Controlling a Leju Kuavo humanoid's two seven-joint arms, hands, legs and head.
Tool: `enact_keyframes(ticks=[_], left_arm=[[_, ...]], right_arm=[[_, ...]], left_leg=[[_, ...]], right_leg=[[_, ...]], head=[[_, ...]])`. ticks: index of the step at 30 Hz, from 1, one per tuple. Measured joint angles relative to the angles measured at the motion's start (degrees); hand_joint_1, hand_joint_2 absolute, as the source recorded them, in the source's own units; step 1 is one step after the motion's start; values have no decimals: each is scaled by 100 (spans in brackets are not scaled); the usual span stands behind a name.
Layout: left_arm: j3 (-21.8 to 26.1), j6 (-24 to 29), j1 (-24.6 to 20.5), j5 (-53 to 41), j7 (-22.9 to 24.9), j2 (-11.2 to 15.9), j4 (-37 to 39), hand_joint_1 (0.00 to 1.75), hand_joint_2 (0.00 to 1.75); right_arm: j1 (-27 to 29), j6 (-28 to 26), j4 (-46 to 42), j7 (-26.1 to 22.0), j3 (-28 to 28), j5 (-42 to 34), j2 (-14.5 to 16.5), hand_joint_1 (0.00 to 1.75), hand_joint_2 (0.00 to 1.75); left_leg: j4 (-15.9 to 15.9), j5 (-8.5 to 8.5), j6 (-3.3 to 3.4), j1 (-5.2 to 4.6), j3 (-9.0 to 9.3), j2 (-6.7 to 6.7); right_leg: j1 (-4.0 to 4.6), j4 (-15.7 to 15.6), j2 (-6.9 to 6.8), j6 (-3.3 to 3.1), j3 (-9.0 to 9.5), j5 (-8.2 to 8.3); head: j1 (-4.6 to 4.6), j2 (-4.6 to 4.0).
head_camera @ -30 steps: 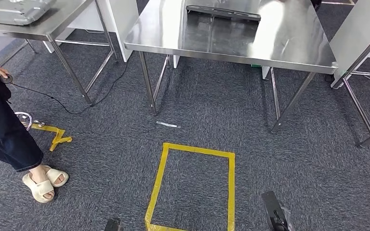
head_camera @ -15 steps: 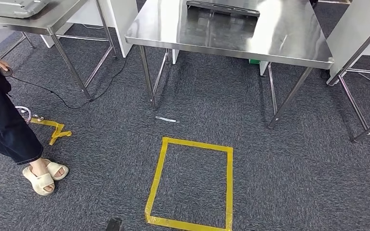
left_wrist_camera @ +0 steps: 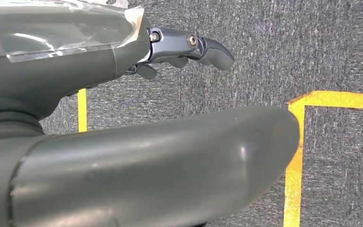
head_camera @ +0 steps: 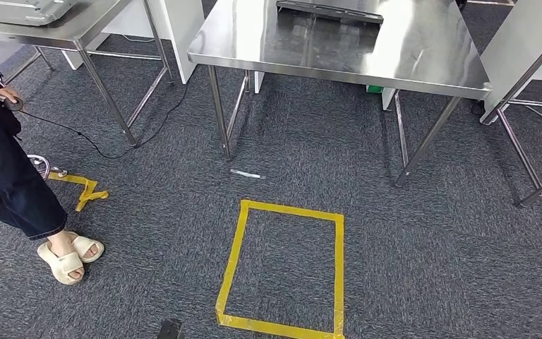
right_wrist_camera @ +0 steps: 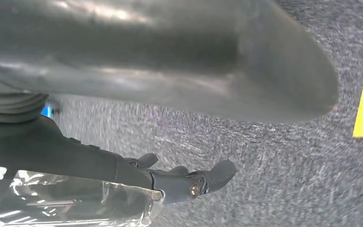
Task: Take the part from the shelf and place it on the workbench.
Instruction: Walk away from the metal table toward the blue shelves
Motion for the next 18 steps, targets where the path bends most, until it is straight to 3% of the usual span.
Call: enact_keyframes(ticks=[2, 5, 6, 7, 8, 10, 11, 13, 15, 16, 18], left_arm=[[14, 20, 0, -1, -19, -8, -8, 0, 0], [42, 30, 10, -1, -43, -27, -11, 0, 0], [50, 30, 14, 0, -44, -32, -11, 0, 0], [57, 30, 16, 0, -45, -35, -10, 0, 0], [64, 29, 17, 1, -45, -38, -10, 0, 0], [71, 29, 16, 0, -45, -42, -10, 0, 0], [77, 30, 15, 0, -46, -38, -11, 0, 0], [90, 31, 13, -1, -49, -31, -11, 0, 0], [106, 31, 11, -1, -52, -36, -15, 0, 0], [114, 31, 10, -1, -52, -38, -19, 0, 0], [124, 31, 12, -4, -53, -41, -27, 0, 0]], right_arm=[[1, -37, 2, -37, -140, -65, 4, 0, 0], [5, -71, 2, -50, -295, -92, 5, 0, 0], [14, -75, 3, -50, -330, -94, 5, 0, 0], [23, -77, 3, -50, -361, -94, 4, 0, 0], [31, -78, 4, -50, -388, -94, 3, 0, 0], [23, -80, 4, -50, -430, -94, 6, 0, 0], [11, -82, 4, -50, -442, -96, 19, 0, 0], [-13, -91, 5, -50, -467, -104, 48, 0, 0], [-18, -99, 7, -50, -497, -113, 53, 0, 0], [-17, -100, 7, -50, -509, -115, 55, 0, 0], [-20, -105, 7, -50, -539, -122, 57, 0, 0]], left_leg=[[-117, 80, 58, 58, 35, 53], [-169, 121, 65, 89, 21, 167], [-168, 125, 52, 94, 9, 208], [-164, 128, 28, 106, 0, 248], [-155, 127, -6, 129, -7, 288], [-91, 95, -111, 167, -21, 365], [-41, 64, -174, 176, -28, 402], [21, 20, -277, 165, -29, 467], [28, 4, -340, 192, -13, 507], [67, -47, -366, 217, -22, 455], [469, -364, -393, 242, -186, 231]], right_leg=[[10, 194, 12, -3, -108, -127], [-16, 1248, 11, -62, -589, -600], [-39, 1522, 9, -43, -706, -687], [-66, 1583, 1, 5, -718, -686], [-97, 1401, -18, 76, -607, -596], [-160, 622, -175, 232, -170, -330], [-170, 311, -245, 255, -11, -243], [-156, 135, -289, 174, 71, -225], [-138, 179, -184, 36, 34, -220], [-137, 187, -136, -17, 19, -211], [-129, 186, -41, -116, 7, -172]], head=[[19, -1], [53, -1], [52, -1], [51, -1], [53, -1], [60, 0], [74, 0], [77, 0], [55, 0], [43, 0], [18, 0]])
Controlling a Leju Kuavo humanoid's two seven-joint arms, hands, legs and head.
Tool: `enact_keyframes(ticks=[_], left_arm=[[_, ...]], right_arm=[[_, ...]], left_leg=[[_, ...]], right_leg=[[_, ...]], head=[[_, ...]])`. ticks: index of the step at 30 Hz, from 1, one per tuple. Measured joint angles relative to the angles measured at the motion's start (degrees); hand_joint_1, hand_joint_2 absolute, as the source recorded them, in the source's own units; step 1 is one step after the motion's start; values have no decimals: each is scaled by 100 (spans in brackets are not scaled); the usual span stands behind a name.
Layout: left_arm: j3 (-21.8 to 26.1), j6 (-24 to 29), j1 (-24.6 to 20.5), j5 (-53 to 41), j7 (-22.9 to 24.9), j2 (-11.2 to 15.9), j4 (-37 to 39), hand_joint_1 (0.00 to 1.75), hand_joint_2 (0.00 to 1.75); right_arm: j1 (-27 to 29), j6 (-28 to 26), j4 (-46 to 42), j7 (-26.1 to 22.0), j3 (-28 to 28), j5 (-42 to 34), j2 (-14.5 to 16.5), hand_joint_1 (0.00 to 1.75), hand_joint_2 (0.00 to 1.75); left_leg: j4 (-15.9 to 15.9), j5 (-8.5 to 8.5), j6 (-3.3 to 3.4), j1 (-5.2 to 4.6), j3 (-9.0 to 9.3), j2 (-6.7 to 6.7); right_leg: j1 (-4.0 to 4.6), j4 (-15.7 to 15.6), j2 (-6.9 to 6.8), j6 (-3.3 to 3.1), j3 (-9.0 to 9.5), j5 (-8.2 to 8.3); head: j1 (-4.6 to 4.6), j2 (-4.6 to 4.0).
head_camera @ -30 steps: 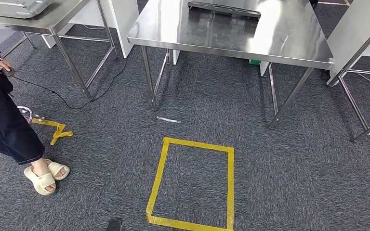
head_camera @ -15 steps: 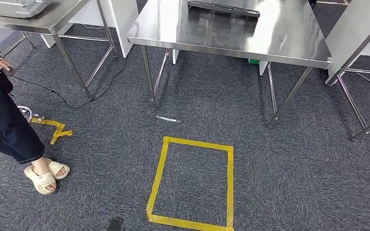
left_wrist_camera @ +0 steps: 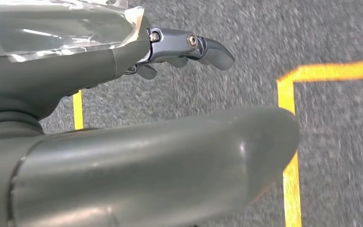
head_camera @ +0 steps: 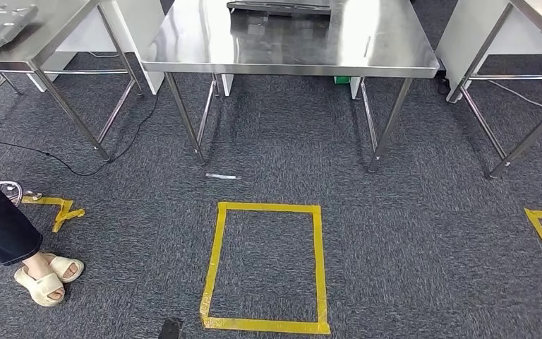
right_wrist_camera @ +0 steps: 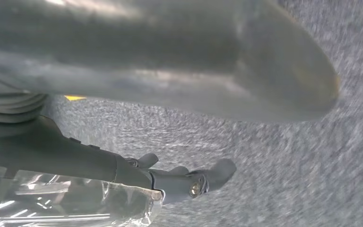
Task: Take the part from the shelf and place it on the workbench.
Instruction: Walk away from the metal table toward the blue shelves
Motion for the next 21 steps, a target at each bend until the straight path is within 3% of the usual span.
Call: enact_keyframes(ticks=[2, 3, 4, 5, 6, 8, 10, 12, 13, 15, 17, 19, 20, 21], left_arm=[[4, 0, 13, -5, 2, -1, -2, 0, 0], [5, 0, 19, -9, 5, -1, -2, 0, 0], [7, 0, 23, -16, 11, -1, -2, 0, 0], [9, 0, 23, -27, 19, -1, -2, 0, 0], [11, 0, 21, -41, 27, -1, -2, 0, 0], [16, 0, 15, -71, 44, 3, -2, 0, 0], [17, -8, 11, -103, 68, 0, -2, 0, 0], [19, -34, 1, -130, 109, -7, -4, 0, 0], [20, -51, -9, -143, 132, -8, -5, 0, 0], [24, -67, -30, -164, 157, -5, -7, 0, 0], [26, -79, -30, -176, 170, -3, -5, 0, 0], [28, -86, -20, -178, 178, 1, -4, 0, 0], [28, -85, -20, -180, 180, 2, -4, 0, 0], [29, -85, -22, -182, 180, 3, -4, 0, 0]], right_arm=[[-3, -5, 0, 0, -29, -7, 5, 0, 0], [0, -6, 0, 0, -40, -10, 9, 0, 0], [7, -10, 1, 0, -49, -15, 11, 0, 0], [13, -17, 1, 0, -60, -21, 13, 0, 0], [16, -26, 2, 0, -73, -27, 13, 0, 0], [10, -48, 2, -1, -103, -36, 28, 0, 0], [3, -81, 2, -4, -144, -42, 46, 0, 0], [15, -111, 2, -7, -191, -50, 53, 0, 0], [25, -120, 2, -8, -211, -54, 55, 0, 0], [31, -132, 3, -8, -246, -60, 54, 0, 0], [19, -137, 3, -10, -286, -59, 51, 0, 0], [24, -138, 4, -11, -317, -56, 50, 0, 0], [33, -138, 4, -11, -328, -55, 50, 0, 0], [41, -139, 4, -10, -337, -52, 48, 0, 0]], left_leg=[[799, -436, 25, -11, -347, -177], [1133, -557, 47, -18, -498, -205], [1286, -566, 78, -25, -568, -218], [1200, -457, 121, -38, -525, -235], [905, -267, 176, -54, -378, -285], [128, 83, 294, -80, 7, -551], [-259, 185, 333, -105, 187, -728], [-320, 208, 328, -130, 192, -631], [-355, 238, 337, -134, 197, -562], [-426, 298, 368, -121, 199, -406], [-438, 313, 392, -137, 181, -232], [-436, 315, 395, -148, 163, -51], [-434, 315, 394, -146, 159, 26], [-433, 314, 390, -143, 161, 94]], right_leg=[[48, 5, 106, -60, -44, 33], [77, 7, 167, -80, -62, 45], [105, 9, 232, -93, -73, 53], [128, 10, 303, -103, -77, 61], [144, 10, 377, -111, -76, 68], [177, 18, 510, -105, -82, 83], [183, 28, 616, -68, -119, 107], [166, 19, 732, -1, -181, 148], [164, 43, 711, 25, -223, 145], [189, 337, 476, 32, -399, -22], [185, 1033, 194, 10, -712, -367], [158, 1571, 109, 47, -914, -560], [140, 1542, 82, 97, -858, -531], [120, 1292, 46, 157, -689, -430]], head=[[-21, 0], [-29, 0], [-29, 0], [-29, 0], [-30, 0], [-27, 0], [-22, 0], [-22, 0], [-21, 0], [15, 0], [53, 0], [56, 0], [58, 0], [57, 0]])
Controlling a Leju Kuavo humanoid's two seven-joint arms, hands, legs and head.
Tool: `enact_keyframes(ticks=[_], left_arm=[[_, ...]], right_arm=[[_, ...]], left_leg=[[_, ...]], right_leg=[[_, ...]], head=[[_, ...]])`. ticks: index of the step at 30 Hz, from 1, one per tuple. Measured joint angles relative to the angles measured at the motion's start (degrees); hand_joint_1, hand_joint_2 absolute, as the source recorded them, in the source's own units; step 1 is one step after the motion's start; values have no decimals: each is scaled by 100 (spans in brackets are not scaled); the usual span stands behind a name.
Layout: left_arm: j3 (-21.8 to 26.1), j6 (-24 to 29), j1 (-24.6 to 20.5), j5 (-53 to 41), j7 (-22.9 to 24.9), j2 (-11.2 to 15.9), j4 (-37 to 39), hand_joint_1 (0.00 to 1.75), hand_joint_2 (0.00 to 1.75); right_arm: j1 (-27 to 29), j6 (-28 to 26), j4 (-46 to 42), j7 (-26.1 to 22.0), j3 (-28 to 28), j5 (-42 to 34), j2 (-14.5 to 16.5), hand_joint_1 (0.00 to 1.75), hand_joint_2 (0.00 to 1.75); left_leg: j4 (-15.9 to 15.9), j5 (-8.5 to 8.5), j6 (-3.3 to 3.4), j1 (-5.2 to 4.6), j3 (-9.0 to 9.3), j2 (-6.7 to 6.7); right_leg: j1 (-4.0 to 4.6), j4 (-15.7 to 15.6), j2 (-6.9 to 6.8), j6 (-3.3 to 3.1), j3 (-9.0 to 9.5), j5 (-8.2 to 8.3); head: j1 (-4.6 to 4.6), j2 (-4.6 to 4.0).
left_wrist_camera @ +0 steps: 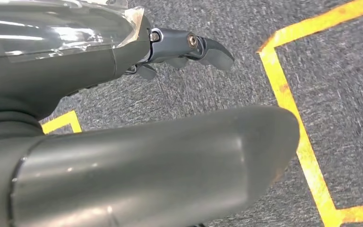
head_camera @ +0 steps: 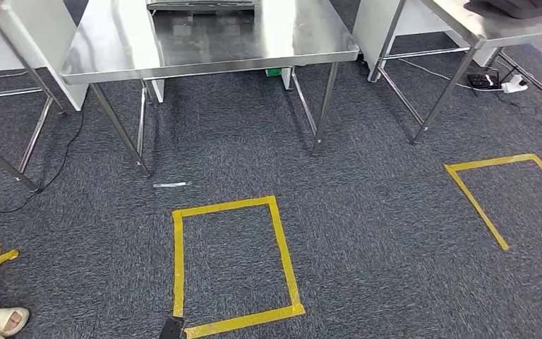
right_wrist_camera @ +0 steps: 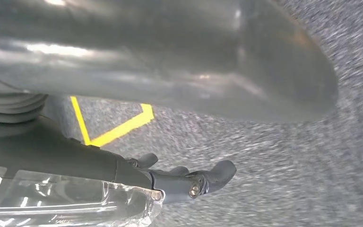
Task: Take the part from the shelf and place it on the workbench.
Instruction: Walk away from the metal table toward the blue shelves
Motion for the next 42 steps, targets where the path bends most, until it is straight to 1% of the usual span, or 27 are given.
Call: enact_keyframes(ticks=[2, 3, 5, 7, 9, 11, 12, 13, 14, 15, 16, 17, 19, 20, 22, 24, 26, 28, 29, 30, 32, 33, 35, 37, 39, 40, 42], left_arm=[[3, 2, -6, -10, 0, -1, 0, 0, 0], [5, 4, -9, -17, 0, -1, 0, 0, 0], [11, 11, -17, -33, 0, -1, -1, 0, 0], [13, 15, -28, -42, 0, -2, -4, 0, 0], [13, 16, -40, -46, -1, -2, -9, 0, 0], [14, 17, -30, -47, 1, 1, -8, 0, 0], [14, 18, -17, -48, 2, 2, -6, 0, 0], [15, 19, -4, -49, 4, 3, -5, 0, 0], [16, 19, 3, -53, 5, 5, -4, 0, 0], [17, 21, 7, -61, 6, 8, -4, 0, 0], [21, 23, 8, -75, 7, 13, -4, 0, 0], [25, 25, 8, -91, 7, 16, -4, 0, 0], [32, 26, 11, -117, 11, 20, -4, 0, 0], [38, 26, 15, -122, 15, 20, -4, 0, 0], [60, 30, 19, -127, 22, 17, -5, 0, 0], [99, 39, 19, -126, 23, 14, -5, 0, 0], [138, 48, 37, -119, 23, 14, -5, 0, 0], [161, 51, 60, -113, 24, 15, -4, 0, 0], [169, 52, 65, -110, 24, 15, -4, 0, 0], [175, 54, 67, -109, 24, 15, -4, 0, 0], [181, 55, 64, -106, 24, 12, -4, 0, 0], [184, 55, 63, -105, 24, 10, -4, 0, 0], [191, 57, 59, -105, 24, 11, -4, 0, 0], [197, 59, 53, -105, 24, 8, -5, 0, 0], [203, 65, 47, -107, 21, 6, -8, 0, 0], [208, 69, 49, -108, 20, 7, -8, 0, 0], [223, 78, 70, -111, 17, 9, -6, 0, 0]], right_arm=[[-8, -2, 0, 0, -20, 8, -3, 0, 0], [-20, -3, 0, 1, -28, 12, -4, 0, 0], [-24, -5, 0, 2, -36, 17, -1, 0, 0], [1, -7, 0, 3, -43, 19, -1, 0, 0], [5, -11, 0, 5, -53, 19, -1, 0, 0], [-10, -14, 0, 6, -67, 20, 5, 0, 0], [-15, -14, 0, 7, -77, 21, 9, 0, 0], [-12, -14, 0, 8, -91, 22, 13, 0, 0], [-4, -14, 0, 11, -105, 25, 15, 0, 0], [2, -14, 0, 15, -117, 32, 16, 0, 0], [5, -14, 0, 18, -127, 45, 20, 0, 0], [0, -14, 0, 21, -135, 59, 23, 0, 0], [-24, -14, 0, 25, -151, 87, 29, 0, 0], [-29, -14, 0, 26, -161, 97, 30, 0, 0], [-14, -14, 0, 29, -178, 132, 30, 0, 0], [-2, -11, 0, 33, -183, 182, 32, 0, 0], [-22, 5, 0, 38, -184, 220, 39, 0, 0], [-32, 29, 0, 39, -184, 233, 40, 0, 0], [-24, 37, 0, 39, -184, 235, 38, 0, 0], [-14, 41, 0, 39, -184, 235, 35, 0, 0], [-11, 43, 0, 38, -184, 235, 31, 0, 0], [-23, 44, -1, 38, -184, 236, 30, 0, 0], [-38, 45, -3, 34, -184, 237, 31, 0, 0], [-26, 45, -4, 31, -185, 237, 32, 0, 0], [-15, 50, -4, 30, -188, 241, 32, 0, 0], [-18, 55, -4, 26, -190, 248, 34, 0, 0], [-21, 73, -4, 13, -197, 264, 42, 0, 0]], left_leg=[[16, -12, -33, -11, 7, 118], [31, -20, -61, -28, 6, 169], [54, -27, -120, -61, 4, 256], [70, -47, -176, -40, 14, 293], [321, -252, -239, -1, -80, 77], [1010, -648, -279, 22, -381, -221], [1387, -810, -288, 26, -552, -289], [1633, -872, -297, 31, -666, -317], [1675, -818, -303, 41, -687, -327], [1505, -666, -308, 57, -606, -340], [1158, -454, -315, 86, -438, -400], [784, -290, -325, 121, -261, -537], [292, -148, -334, 161, -50, -779], [238, -164, -317, 151, -44, -827], [213, -130, -230, 112, -62, -720], [169, -81, -120, 100, -63, -581], [150, -61, -56, 82, -75, -411], [151, -57, -38, 55, -98, -243], [152, -56, -37, 47, -104, -173], [152, -55, -37, 44, -103, -110], [154, -59, -49, 37, -87, -1], [155, -66, -69, 21, -78, 45], [156, -75, -128, -10, -58, 124], [143, -80, -198, -8, -33, 179], [269, -204, -264, 17, -66, 46], [499, -365, -288, 29, -157, -78], [1239, -769, -314, 41, -480, -280]], right_leg=[[-19, -817, -196, 92, 491, 238], [-11, -1123, -279, 85, 669, 315], [20, -1346, -339, 17, 773, 359], [0, -1347, -231, -69, 754, 384], [-47, -1369, -136, -166, 762, 417], [-57, -1372, -34, -243, 747, 446], [-53, -1370, 22, -266, 735, 454], [-53, -1368, 83, -269, 730, 459], [-55, -1363, 146, -267, 729, 460], [-61, -1354, 212, -262, 732, 462], [-67, -1338, 281, -256, 730, 463], [-63, -1310, 342, -239, 716, 459], [-41, -1250, 459, -173, 641, 461], [-35, -1239, 513, -123, 596, 475], [-56, -1249, 578, -30, 509, 516], [-60, -1058, 376, -3, 367, 423], [-51, -416, 113, -35, 49, 122], [-50, 282, 57, -30, -264, -135], [-50, 379, 48, -1, -278, -151], [-51, 239, 30, 38, -170, -84], [-46, -573, -132, 93, 320, 166], [-24, -946, -229, 83, 535, 268], [24, -1281, -327, 5, 704, 350], [24, -1286, -234, -83, 688, 380], [-32, -1316, -149, -171, 708, 417], [-62, -1329, -106, -216, 719, 439], [-61, -1327, -13, -265, 693, 454]], head=[[9, 0], [8, 0], [-9, 0], [-31, 0], [-44, 0], [-67, 0], [-75, 0], [-76, 0], [-77, 0], [-78, 0], [-79, 0], [-83, 0], [-86, 0], [-87, 0], [-86, 0], [-72, 0], [-48, 0], [-38, 0], [-38, 0], [-35, 0], [-32, 0], [-34, 0], [-52, 0], [-67, 0], [-83, 0], [-95, 0], [-114, 0]])
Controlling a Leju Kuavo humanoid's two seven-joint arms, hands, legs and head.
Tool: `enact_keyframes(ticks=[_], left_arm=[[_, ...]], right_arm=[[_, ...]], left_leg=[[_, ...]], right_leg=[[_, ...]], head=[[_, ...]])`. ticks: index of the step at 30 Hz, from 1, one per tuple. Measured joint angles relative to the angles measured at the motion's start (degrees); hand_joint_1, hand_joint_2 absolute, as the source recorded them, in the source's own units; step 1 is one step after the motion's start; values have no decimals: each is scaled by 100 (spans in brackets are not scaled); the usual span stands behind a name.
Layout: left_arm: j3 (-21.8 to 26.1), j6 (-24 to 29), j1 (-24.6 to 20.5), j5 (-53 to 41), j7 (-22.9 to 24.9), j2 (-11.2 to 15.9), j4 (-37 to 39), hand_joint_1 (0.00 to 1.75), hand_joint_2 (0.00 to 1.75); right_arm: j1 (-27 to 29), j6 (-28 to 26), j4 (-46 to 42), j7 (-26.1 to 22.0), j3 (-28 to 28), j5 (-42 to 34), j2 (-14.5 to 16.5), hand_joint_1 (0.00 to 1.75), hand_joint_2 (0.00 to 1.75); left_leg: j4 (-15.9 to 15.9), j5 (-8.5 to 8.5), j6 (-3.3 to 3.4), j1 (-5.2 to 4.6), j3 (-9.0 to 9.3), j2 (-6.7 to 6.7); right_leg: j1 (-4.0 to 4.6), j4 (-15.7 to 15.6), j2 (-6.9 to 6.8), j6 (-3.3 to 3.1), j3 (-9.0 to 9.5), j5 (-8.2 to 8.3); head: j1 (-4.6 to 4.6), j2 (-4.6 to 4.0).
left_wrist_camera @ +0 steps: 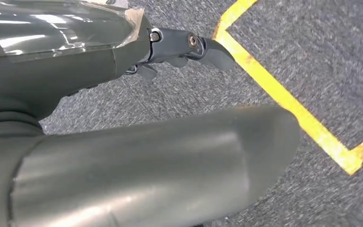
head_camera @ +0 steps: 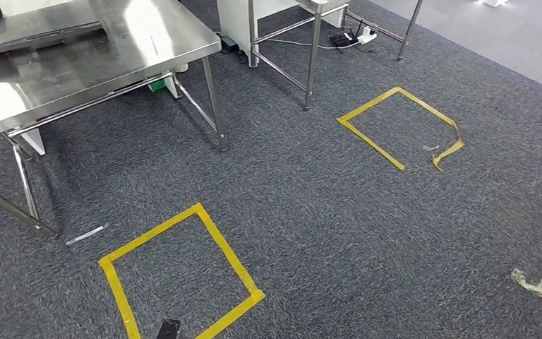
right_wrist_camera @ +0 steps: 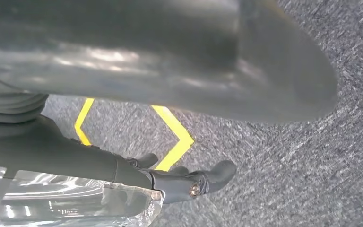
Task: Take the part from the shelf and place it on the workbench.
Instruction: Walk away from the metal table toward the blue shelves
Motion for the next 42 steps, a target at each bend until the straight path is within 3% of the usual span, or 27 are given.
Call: enact_keyframes(ticks=[1, 2, 3, 4, 6, 8, 10, 11, 13, 15, 17, 18, 20, 22, 23, 25, 27, 29, 31, 32, 33, 35, 37, 39, 41, 42], left_arm=[[9, 2, 17, -3, -1, 1, 1, 0, 0], [18, 4, 31, -7, -4, 2, 2, 0, 0], [26, 7, 41, -14, -11, 4, 2, 0, 0], [33, 10, 46, -23, -20, 8, 2, 0, 0], [40, 17, 49, -40, -39, 14, 2, 0, 0], [46, 27, 55, -46, -50, 15, 3, 0, 0], [62, 51, 60, -45, -67, 15, 3, 0, 0], [74, 69, 57, -46, -79, 14, 2, 0, 0], [100, 105, 51, -51, -107, 12, 2, 0, 0], [123, 124, 66, -55, -120, 10, 2, 0, 0], [145, 126, 82, -55, -122, 9, 2, 0, 0], [158, 127, 84, -56, -122, 9, 2, 0, 0], [180, 127, 80, -59, -124, 6, 2, 0, 0], [189, 129, 76, -63, -127, 3, 2, 0, 0], [192, 132, 74, -67, -128, 2, 2, 0, 0], [204, 144, 69, -83, -128, 1, 1, 0, 0], [220, 166, 63, -101, -133, -1, -4, 0, 0], [261, 215, 70, -41, -155, 0, -8, 0, 0], [377, 279, 104, 183, -228, -2, -8, 0, 0], [467, 305, 131, 332, -288, -3, -9, 0, 0], [574, 336, 159, 476, -358, -3, -10, 0, 0], [829, 471, 218, 708, -516, -4, -11, 0, 0], [1103, 688, 290, 826, -609, -4, 5, 0, 0], [1304, 790, 365, 819, -529, 0, 55, 0, 0], [1396, 745, 422, 755, -364, 4, 116, 0, 0], [1419, 705, 438, 712, -281, 4, 140, 0, 0]], right_arm=[[4, 8, 0, -9, -8, 4, 5, 0, 0], [13, 14, 1, -17, -19, 6, 8, 0, 0], [22, 18, 1, -24, -34, 7, 10, 0, 0], [28, 19, 2, -31, -50, 9, 15, 0, 0], [23, 14, 2, -42, -73, 16, 25, 0, 0], [14, 2, 2, -44, -82, 25, 35, 0, 0], [27, -8, 2, -42, -92, 51, 44, 0, 0], [38, -10, 2, -42, -98, 74, 46, 0, 0], [39, -10, 2, -42, -109, 126, 55, 0, 0], [21, -10, 2, -42, -115, 165, 68, 0, 0], [25, -10, 2, -42, -120, 181, 71, 0, 0], [35, -10, 2, -42, -122, 186, 70, 0, 0], [46, -10, 1, -42, -126, 199, 69, 0, 0], [23, -8, 0, -42, -127, 231, 69, 0, 0], [15, -3, 0, -40, -127, 257, 70, 0, 0], [16, 7, 0, -26, -127, 315, 72, 0, 0], [21, 8, 0, -7, -128, 362, 70, 0, 0], [6, 7, 0, 2, -130, 394, 74, 0, 0], [-4, 4, 0, 11, -131, 423, 87, 0, 0], [0, 3, 0, 17, -132, 437, 92, 0, 0], [7, 1, 0, 22, -134, 446, 94, 0, 0], [19, -3, 0, 26, -161, 452, 99, 0, 0], [19, -12, 0, 28, -217, 440, 105, 0, 0], [28, -25, 0, 35, -270, 433, 107, 0, 0], [55, -35, 1, 46, -324, 438, 106, 0, 0], [68, -38, 2, 52, -349, 444, 106, 0, 0]], left_leg=[[337, -130, -11, 2, -155, -38], [501, -144, -21, 7, -237, -52], [447, -43, -30, 20, -216, -59], [181, 147, -40, 43, -94, -76], [-563, 498, -61, 110, 245, -267], [-937, 596, -27, 129, 401, -442], [-955, 601, 71, 89, 388, -395], [-973, 623, 125, 77, 388, -338], [-1010, 660, 224, 76, 387, -213], [-1016, 666, 272, 59, 371, -70], [-1014, 667, 282, 38, 357, 66], [-1013, 667, 284, 33, 356, 123], [-1013, 663, 275, 32, 368, 216], [-1009, 648, 236, 5, 385, 296], [-1011, 645, 206, -10, 393, 327], [-1034, 646, 138, -19, 419, 382], [-979, 582, 70, 7, 414, 324], [-533, 280, 29, 30, 230, 123], [222, -93, 17, 34, -112, -23], [482, -162, 11, 37, -239, -46], [557, -122, 5, 43, -284, -55], [74, 238, -6, 70, -72, -92], [-641, 548, -7, 108, 254, -268], [-934, 606, 32, 95, 376, -377], [-967, 625, 127, 59, 379, -301], [-986, 641, 182, 53, 383, -258]], right_leg=[[4, 2, 53, -8, -8, 3], [3, 7, 110, -6, -11, 3], [-3, 14, 168, -4, -10, 4], [-13, 28, 228, 0, -8, 3], [-6, 87, 346, 44, -36, -14], [14, 127, 452, 127, -101, -12], [13, 101, 546, 218, -163, 31], [4, 113, 522, 249, -192, 33], [3, 401, 325, 257, -360, -109], [9, 1123, 118, 226, -702, -420], [8, 1716, 71, 245, -965, -612], [6, 1716, 57, 276, -942, -588], [7, 1063, -32, 347, -561, -344], [44, 341, -186, 333, -162, -143], [69, 166, -226, 296, -72, -103], [106, 112, -180, 208, -77, -87], [48, 87, -107, 130, -69, -63], [-4, 67, -32, 35, -41, -33], [18, 71, 48, -13, -48, -26], [23, 73, 98, -13, -47, -26], [24, 76, 151, -12, -43, -27], [13, 85, 265, -7, -28, -29], [26, 116, 374, 28, -39, -42], [48, 132, 460, 103, -88, -42], [41, 118, 515, 185, -137, -25], [37, 163, 465, 211, -173, -51]], head=[[-1, 0], [-3, 0], [-3, 0], [-4, 0], [-10, 0], [-13, 0], [-12, 0], [-11, 0], [10, 0], [35, 0], [36, 0], [39, 0], [43, 0], [37, 0], [28, 0], [9, 0], [-5, 0], [-34, 0], [-49, 0], [-48, 0], [-48, 0], [-49, 0], [-51, 0], [-51, 0], [-52, 0], [-49, 0]])
